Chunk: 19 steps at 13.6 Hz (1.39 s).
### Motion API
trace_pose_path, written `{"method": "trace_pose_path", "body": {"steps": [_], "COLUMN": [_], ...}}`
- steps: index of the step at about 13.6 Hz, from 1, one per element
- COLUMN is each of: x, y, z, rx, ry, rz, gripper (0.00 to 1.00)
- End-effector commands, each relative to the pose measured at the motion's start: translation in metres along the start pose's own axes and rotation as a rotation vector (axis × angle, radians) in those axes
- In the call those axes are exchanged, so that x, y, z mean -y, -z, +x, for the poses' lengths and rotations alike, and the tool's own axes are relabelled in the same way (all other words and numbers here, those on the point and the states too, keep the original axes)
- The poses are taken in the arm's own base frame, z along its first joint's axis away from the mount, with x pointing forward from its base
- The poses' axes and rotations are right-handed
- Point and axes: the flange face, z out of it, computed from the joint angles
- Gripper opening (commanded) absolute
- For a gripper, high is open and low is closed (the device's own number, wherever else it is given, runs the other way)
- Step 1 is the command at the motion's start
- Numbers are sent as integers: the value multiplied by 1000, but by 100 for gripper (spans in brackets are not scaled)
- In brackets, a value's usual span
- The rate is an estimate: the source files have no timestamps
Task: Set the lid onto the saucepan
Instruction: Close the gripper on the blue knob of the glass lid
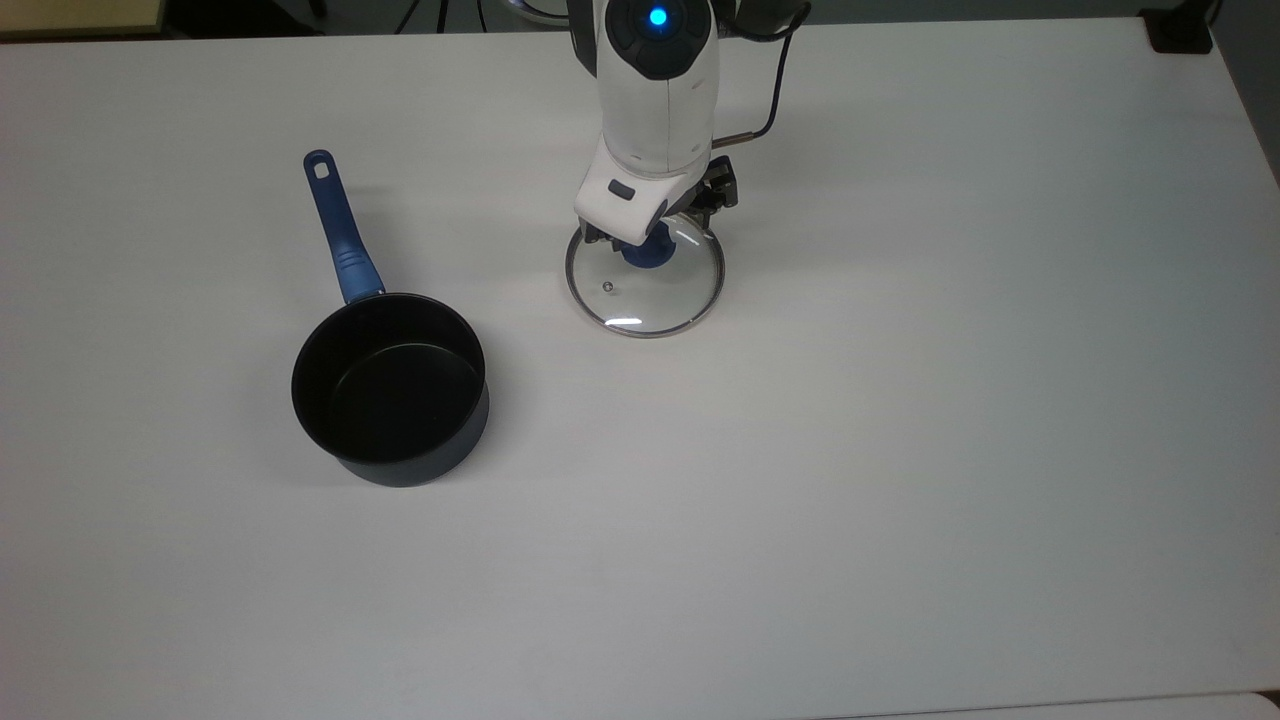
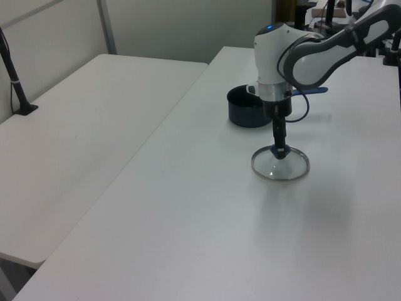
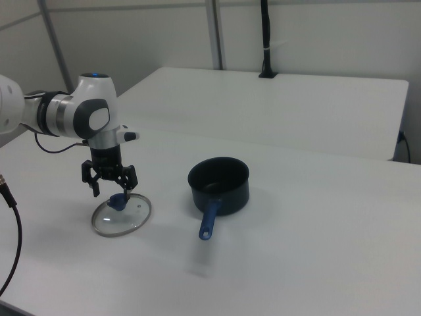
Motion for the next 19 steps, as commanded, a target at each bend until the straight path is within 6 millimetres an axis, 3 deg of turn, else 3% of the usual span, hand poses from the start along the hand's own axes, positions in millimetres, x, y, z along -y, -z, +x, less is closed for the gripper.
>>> {"method": "trace_pose_path", "body": {"steps": [1,6,14,19], "x": [-2,0,-2,-1], "y": [-6,-18,-27,-18], "z": [0,6,7,7], "rx": [-16,-19,1,-7], "ry": [-4,9,42,41], "rz": [-24,-38,-83,-83], "gripper": [100,98,51,46]}}
